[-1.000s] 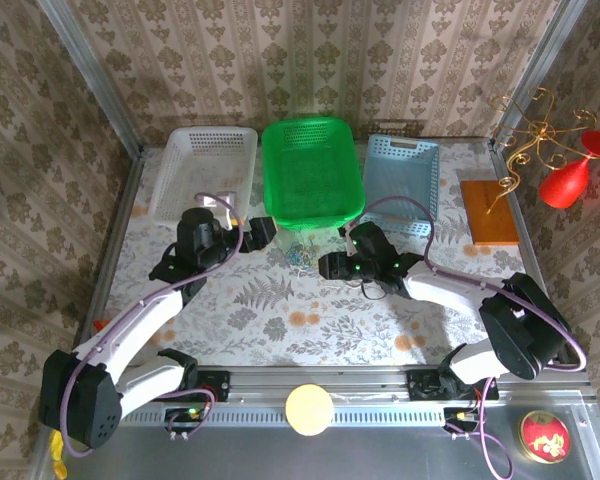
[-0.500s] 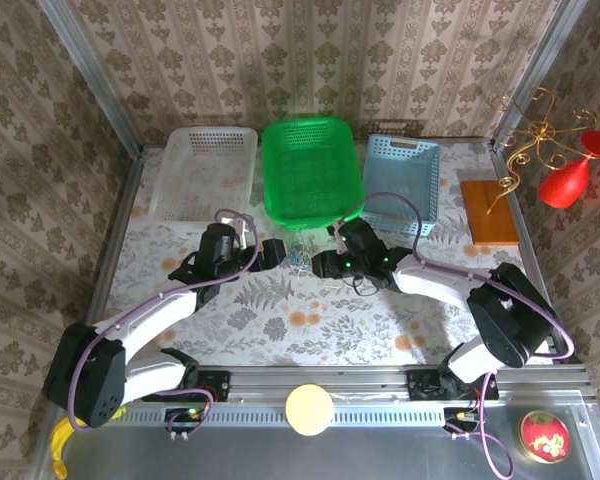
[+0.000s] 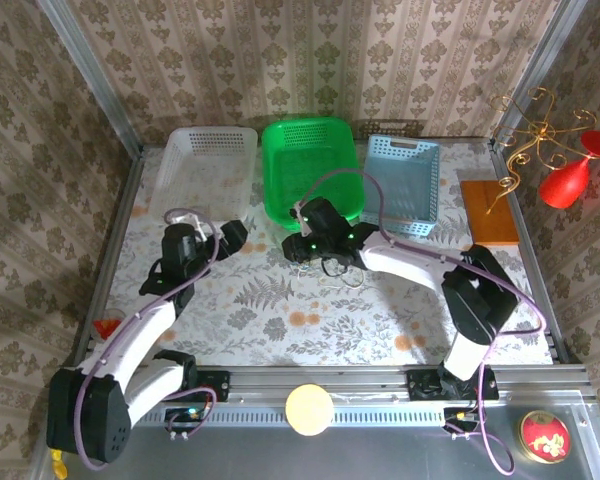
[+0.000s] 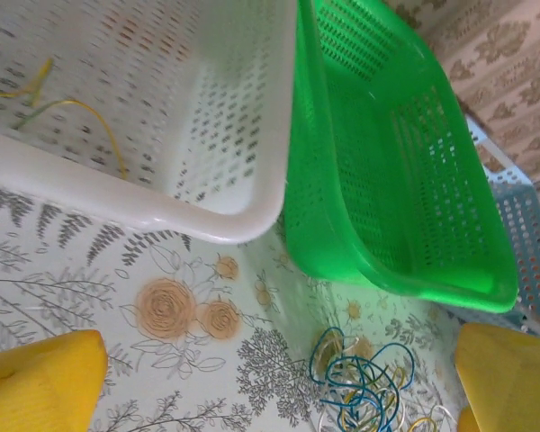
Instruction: Untangle the cables
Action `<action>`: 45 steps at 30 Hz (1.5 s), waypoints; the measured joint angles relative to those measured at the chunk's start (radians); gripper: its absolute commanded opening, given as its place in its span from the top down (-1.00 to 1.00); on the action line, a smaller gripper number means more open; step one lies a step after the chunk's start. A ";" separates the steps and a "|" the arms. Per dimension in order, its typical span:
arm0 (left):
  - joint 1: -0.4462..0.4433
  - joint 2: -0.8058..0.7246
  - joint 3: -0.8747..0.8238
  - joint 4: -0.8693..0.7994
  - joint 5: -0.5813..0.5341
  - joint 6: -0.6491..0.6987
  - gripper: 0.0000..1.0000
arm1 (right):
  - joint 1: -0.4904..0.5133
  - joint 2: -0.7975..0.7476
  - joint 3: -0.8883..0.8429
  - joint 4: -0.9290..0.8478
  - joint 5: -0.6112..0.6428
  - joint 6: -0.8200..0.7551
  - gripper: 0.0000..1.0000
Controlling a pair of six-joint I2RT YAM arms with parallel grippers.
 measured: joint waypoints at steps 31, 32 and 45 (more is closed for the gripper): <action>0.093 -0.064 -0.039 -0.025 0.063 -0.033 -1.00 | 0.049 0.232 0.209 -0.225 0.224 -0.068 0.68; 0.093 -0.064 -0.039 -0.025 0.063 -0.033 -1.00 | 0.050 0.232 0.209 -0.226 0.224 -0.070 0.74; 0.093 -0.064 -0.039 -0.025 0.088 -0.032 -1.00 | 0.053 0.153 0.193 -0.233 0.217 -0.083 1.00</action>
